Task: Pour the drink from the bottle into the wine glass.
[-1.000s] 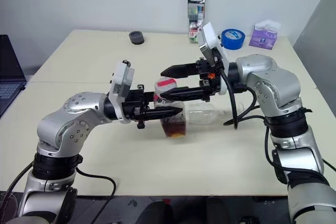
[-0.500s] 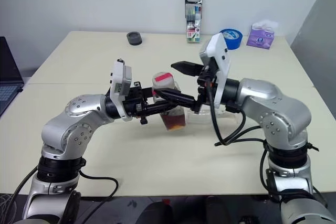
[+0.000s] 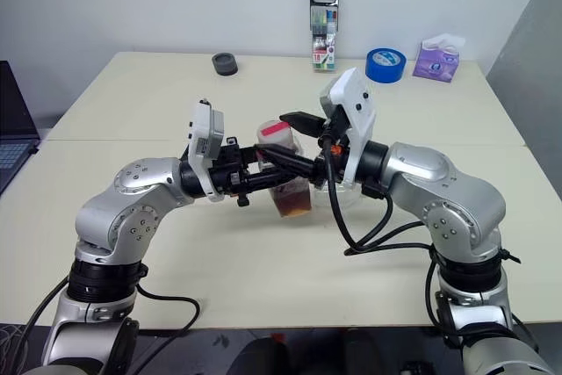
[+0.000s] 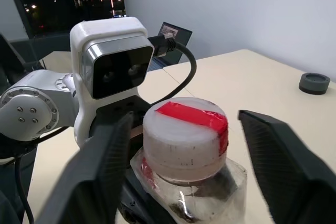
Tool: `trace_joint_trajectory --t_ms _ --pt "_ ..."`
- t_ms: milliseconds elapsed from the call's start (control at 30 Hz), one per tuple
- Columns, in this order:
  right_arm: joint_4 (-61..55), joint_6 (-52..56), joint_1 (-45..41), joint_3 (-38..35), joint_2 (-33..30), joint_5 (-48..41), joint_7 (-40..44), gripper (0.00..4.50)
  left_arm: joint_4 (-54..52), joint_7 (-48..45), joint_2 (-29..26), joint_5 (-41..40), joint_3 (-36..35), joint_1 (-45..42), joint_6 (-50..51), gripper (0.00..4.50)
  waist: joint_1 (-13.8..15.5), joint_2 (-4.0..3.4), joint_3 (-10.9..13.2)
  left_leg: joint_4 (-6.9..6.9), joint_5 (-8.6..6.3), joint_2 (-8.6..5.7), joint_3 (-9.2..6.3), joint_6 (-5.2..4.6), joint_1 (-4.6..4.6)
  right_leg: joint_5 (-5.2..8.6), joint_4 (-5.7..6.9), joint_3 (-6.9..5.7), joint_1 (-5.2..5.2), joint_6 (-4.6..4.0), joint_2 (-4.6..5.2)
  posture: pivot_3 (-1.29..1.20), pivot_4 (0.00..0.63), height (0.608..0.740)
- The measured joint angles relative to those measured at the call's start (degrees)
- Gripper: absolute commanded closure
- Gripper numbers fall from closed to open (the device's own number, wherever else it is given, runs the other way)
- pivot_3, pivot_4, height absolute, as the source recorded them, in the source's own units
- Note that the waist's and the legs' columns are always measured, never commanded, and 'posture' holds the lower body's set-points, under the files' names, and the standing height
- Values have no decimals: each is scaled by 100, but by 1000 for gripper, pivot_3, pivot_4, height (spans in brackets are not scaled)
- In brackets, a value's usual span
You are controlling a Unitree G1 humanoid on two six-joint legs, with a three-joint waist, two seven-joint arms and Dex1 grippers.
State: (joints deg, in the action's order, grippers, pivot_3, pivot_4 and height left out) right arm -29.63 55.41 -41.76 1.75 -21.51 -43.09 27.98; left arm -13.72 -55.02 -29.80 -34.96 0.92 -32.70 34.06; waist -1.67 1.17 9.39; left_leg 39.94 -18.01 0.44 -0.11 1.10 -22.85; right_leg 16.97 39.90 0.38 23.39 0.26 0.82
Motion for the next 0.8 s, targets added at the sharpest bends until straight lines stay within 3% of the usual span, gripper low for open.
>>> trace_joint_trajectory --t_ms 67,367,500,567,700,800 --pt "17 -5 -3 5 14 -25 -1 2662 -2 24 -1 0 2 1 0 2679 0 0 0 0 0 0 0 0 0 0 0 0 0 0 0 0 150 740" --pt "301 -196 -80 115 22 26 182 2659 -3 67 -48 -3 -26 44 11 2679 -1 0 0 0 0 0 0 -1 1 0 0 0 0 0 0 0 150 740" --pt "1120 -503 -523 237 -419 -66 1589 2659 -232 -113 -240 -232 -52 114 153 2679 -5 -2 1 -1 -2 0 0 -5 1 0 -4 -1 0 0 -2 0 150 740" --pt "1680 -958 -884 524 -746 32 2683 2659 -407 -309 -383 -400 -69 140 264 2679 -7 -3 2 -1 -3 0 2 -6 2 0 -4 1 0 0 -2 0 150 740" --pt "2755 -1876 -1373 1023 -897 402 4154 2659 -480 -453 -523 -477 6 140 442 2679 -11 -2 2 -1 -4 1 0 -8 6 0 -2 0 -2 0 -4 0 150 740" --pt "3052 -1942 -1489 1075 -942 421 4437 1657 -460 -475 -533 -476 102 103 471 2679 -2 -2 2 1 -3 1 1 -6 0 0 -4 0 -1 0 -1 0 150 740"
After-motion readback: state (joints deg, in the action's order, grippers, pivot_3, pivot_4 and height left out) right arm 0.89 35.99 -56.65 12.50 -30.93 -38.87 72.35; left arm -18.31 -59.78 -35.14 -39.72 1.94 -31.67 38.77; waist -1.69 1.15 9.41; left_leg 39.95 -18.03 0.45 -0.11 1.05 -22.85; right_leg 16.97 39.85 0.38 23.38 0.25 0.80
